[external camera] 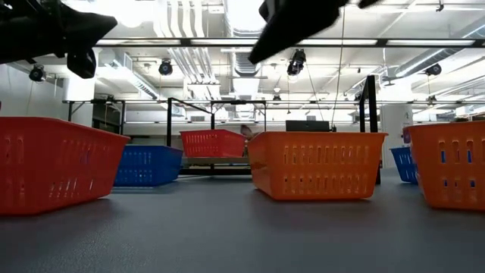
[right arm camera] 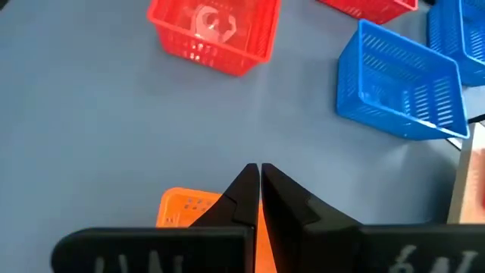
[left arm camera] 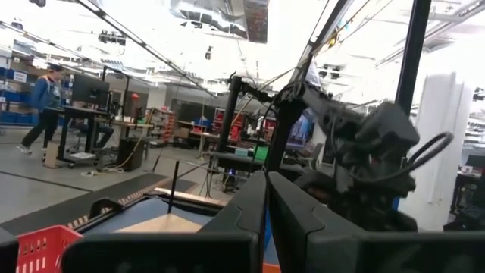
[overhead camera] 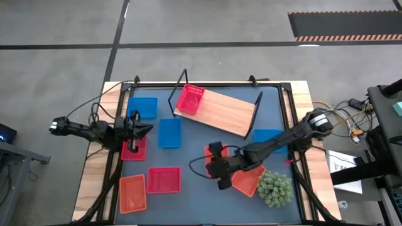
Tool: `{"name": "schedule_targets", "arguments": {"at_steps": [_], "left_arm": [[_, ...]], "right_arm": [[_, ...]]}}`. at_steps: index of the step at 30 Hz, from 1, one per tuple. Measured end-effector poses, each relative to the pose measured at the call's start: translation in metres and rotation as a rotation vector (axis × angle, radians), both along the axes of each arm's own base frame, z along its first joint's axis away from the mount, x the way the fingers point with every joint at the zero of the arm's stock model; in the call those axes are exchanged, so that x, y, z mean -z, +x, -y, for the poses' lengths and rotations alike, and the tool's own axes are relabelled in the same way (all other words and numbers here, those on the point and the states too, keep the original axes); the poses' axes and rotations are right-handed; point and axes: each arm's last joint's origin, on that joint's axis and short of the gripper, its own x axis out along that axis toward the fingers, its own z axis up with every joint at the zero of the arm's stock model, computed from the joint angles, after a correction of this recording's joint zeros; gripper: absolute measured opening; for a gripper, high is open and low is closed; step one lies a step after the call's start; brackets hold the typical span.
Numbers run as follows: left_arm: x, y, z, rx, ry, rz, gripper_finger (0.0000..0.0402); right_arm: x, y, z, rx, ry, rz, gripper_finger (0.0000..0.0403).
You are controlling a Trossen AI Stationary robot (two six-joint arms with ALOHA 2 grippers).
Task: Stack baskets on shelf by color
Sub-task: Put the middle orange bin on the shelf
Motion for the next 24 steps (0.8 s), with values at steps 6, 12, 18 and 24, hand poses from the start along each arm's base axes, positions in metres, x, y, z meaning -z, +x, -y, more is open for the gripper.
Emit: {"name": "schedule_targets", "arguments": {"at_steps": [6, 12, 18, 24], "left_arm": [[-0.004, 0.0, 0.0, 0.004, -0.007, 0.036, 0.0], [-0.003, 0.002, 0.001, 0.013, -0.003, 0.03, 0.0], [-0.002, 0.003, 0.001, 0.013, 0.0, 0.017, 0.0], [-0.002, 0.003, 0.001, 0.013, 0.0, 0.017, 0.0]], "right_arm": [[0.014, -0.02, -0.01, -0.024, 0.033, 0.107, 0.0008], [0.033, -0.034, -0.017, -0.044, 0.064, 0.132, 0.0008], [0.037, -0.038, -0.018, 0.043, 0.173, 0.073, 0.0031], [0.02, -0.036, -0.021, 0.128, 0.214, -0.044, 0.0115]]}}
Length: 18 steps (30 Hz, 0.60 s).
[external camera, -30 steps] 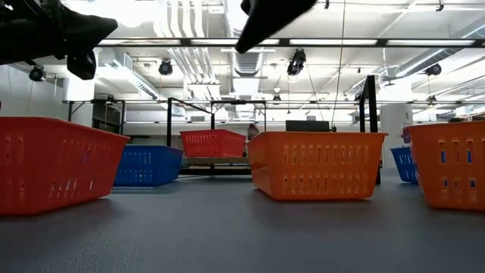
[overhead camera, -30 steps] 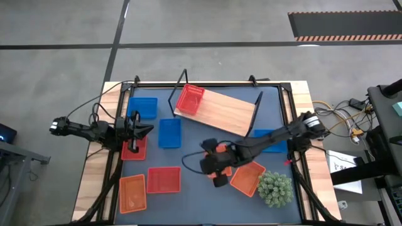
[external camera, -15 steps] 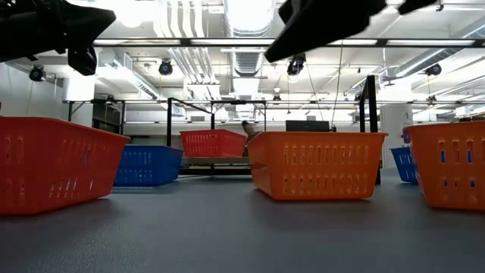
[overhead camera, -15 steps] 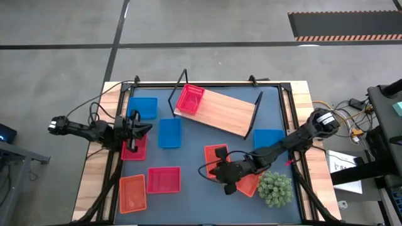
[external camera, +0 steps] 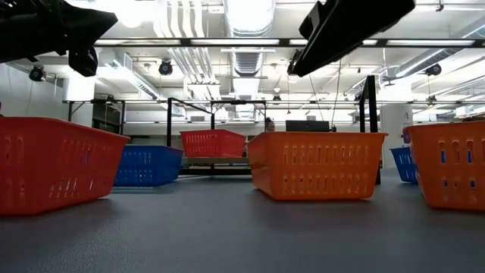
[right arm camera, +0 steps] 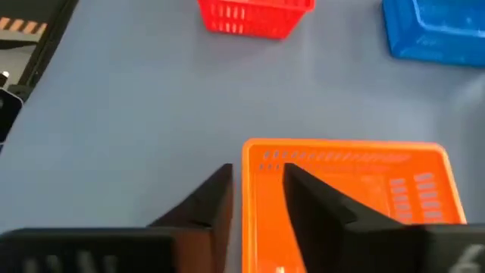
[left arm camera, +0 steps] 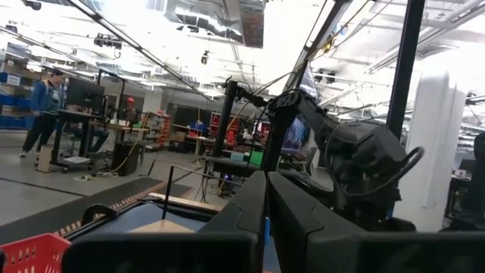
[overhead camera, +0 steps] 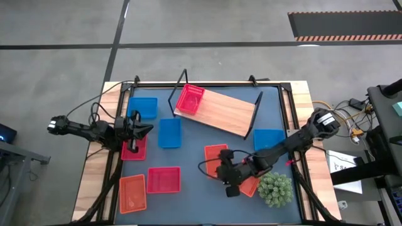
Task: Stack baskets on shelf by color
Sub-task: Put the middle orange bin on the shelf
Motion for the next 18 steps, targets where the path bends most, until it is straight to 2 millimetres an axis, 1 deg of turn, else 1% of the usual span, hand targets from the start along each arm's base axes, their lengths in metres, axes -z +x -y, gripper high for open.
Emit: {"name": "schedule_targets", "arguments": {"at_steps": [5, 7, 9, 11, 14, 18], "left_arm": [[0.0, 0.0, 0.0, 0.0, 0.001, -0.005, 0.0], [0.0, 0.0, 0.0, 0.0, 0.001, -0.005, 0.0], [0.0, 0.0, 0.0, 0.0, 0.001, -0.005, 0.0], [0.001, 0.0, 0.0, 0.001, 0.002, -0.006, 0.0], [0.001, 0.001, 0.0, 0.001, 0.002, -0.009, 0.0], [0.001, 0.001, 0.0, 0.001, 0.003, -0.009, 0.0]], "right_arm": [[-0.001, 0.012, -0.006, 0.024, 0.004, -0.077, 0.0182], [0.004, 0.015, -0.009, 0.017, -0.006, -0.139, 0.02], [0.013, 0.017, -0.01, 0.026, -0.03, -0.214, 0.0209], [0.023, 0.018, -0.01, 0.033, -0.06, -0.285, 0.0211], [0.034, 0.02, -0.011, 0.034, -0.087, -0.333, 0.0203], [0.04, 0.022, -0.011, 0.03, -0.099, -0.342, 0.0171]]}}
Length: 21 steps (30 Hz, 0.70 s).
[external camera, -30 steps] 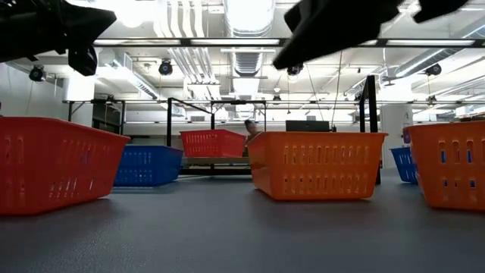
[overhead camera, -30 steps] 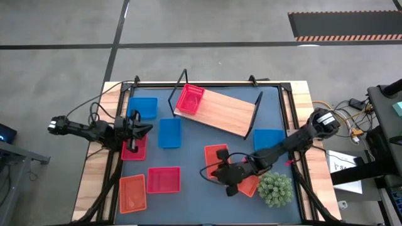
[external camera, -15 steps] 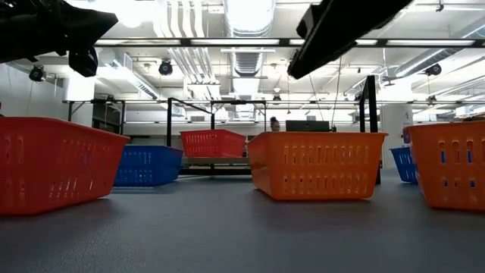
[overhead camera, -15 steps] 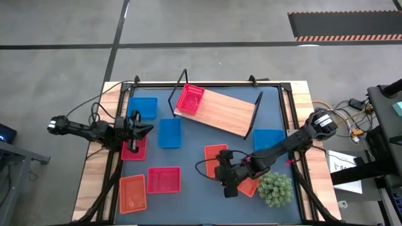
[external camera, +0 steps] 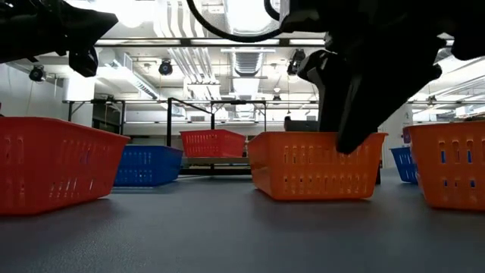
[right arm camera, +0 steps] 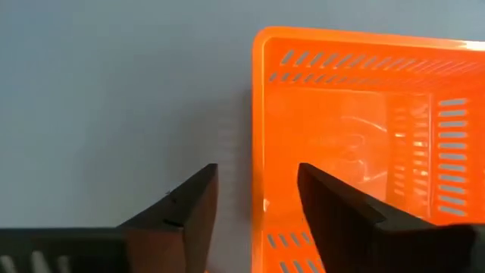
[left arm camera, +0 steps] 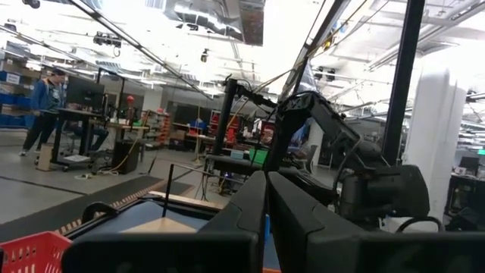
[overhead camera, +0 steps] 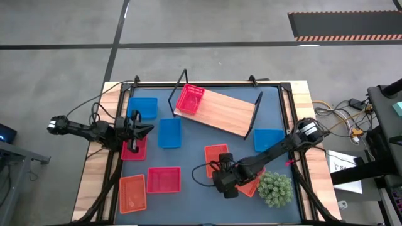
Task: Stack baskets on shelf by color
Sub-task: Put the middle orange bin on the shelf
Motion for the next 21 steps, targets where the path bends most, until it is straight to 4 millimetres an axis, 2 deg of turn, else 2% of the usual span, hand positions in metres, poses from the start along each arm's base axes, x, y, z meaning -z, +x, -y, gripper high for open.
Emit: {"name": "schedule_targets", "arguments": {"at_steps": [10, 15, 21], "left_arm": [[0.0, 0.0, 0.0, 0.003, 0.001, 0.001, 0.0], [0.0, 0.0, 0.0, 0.003, 0.001, 0.0, 0.0], [0.0, 0.0, 0.0, 0.003, 0.001, 0.0, 0.0]], "right_arm": [[0.001, 0.005, 0.007, -0.009, -0.003, 0.004, 0.0019], [-0.004, 0.007, 0.006, -0.03, -0.003, 0.021, 0.0014], [-0.044, 0.023, 0.002, -0.011, -0.016, 0.131, 0.0013]]}}
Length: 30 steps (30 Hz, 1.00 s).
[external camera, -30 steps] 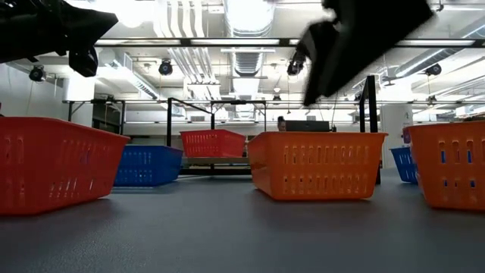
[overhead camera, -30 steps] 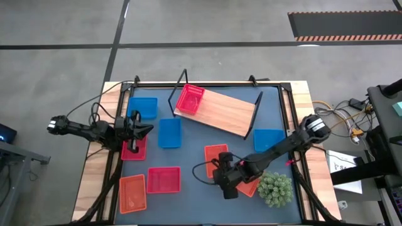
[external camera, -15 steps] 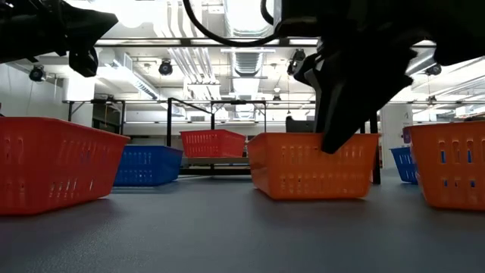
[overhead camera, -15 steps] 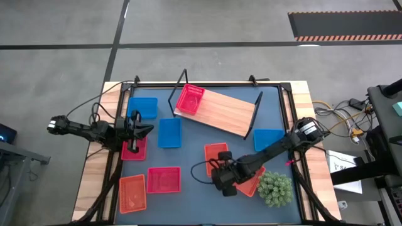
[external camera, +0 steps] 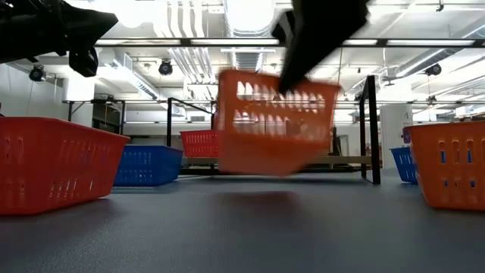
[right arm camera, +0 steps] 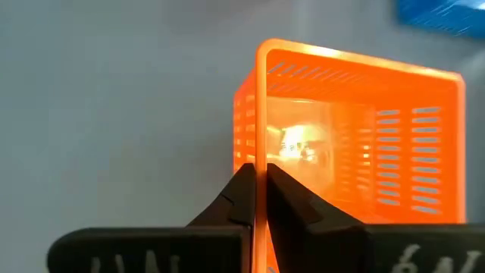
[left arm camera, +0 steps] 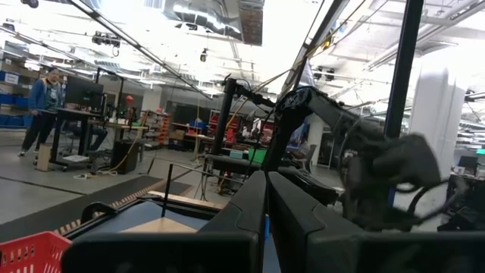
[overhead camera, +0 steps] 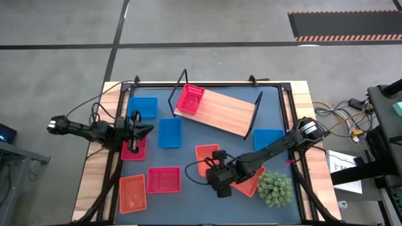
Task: Stack baskets on shelf by color
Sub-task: Put the middle orange bin on the shelf
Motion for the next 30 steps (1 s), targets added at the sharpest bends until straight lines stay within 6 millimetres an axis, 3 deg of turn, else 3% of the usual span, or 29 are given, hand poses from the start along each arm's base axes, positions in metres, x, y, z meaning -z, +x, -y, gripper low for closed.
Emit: {"name": "schedule_targets", "arguments": {"at_steps": [5, 12, 23, 30], "left_arm": [[0.0, 0.0, 0.0, 0.0, 0.0, 0.0, 0.0], [0.0, 0.0, 0.0, 0.0, 0.0, -0.001, 0.0], [0.001, 0.0, 0.0, 0.001, 0.002, -0.006, 0.0], [0.001, 0.0, 0.0, 0.003, 0.002, -0.007, 0.0]], "right_arm": [[-0.032, 0.009, 0.011, 0.117, -0.069, 0.051, 0.0013], [-0.053, 0.016, 0.055, 0.287, -0.143, -0.002, 0.0012], [-0.048, 0.032, 0.151, 0.512, -0.21, -0.045, 0.0012], [-0.032, 0.039, 0.188, 0.52, -0.259, -0.114, 0.0012]]}}
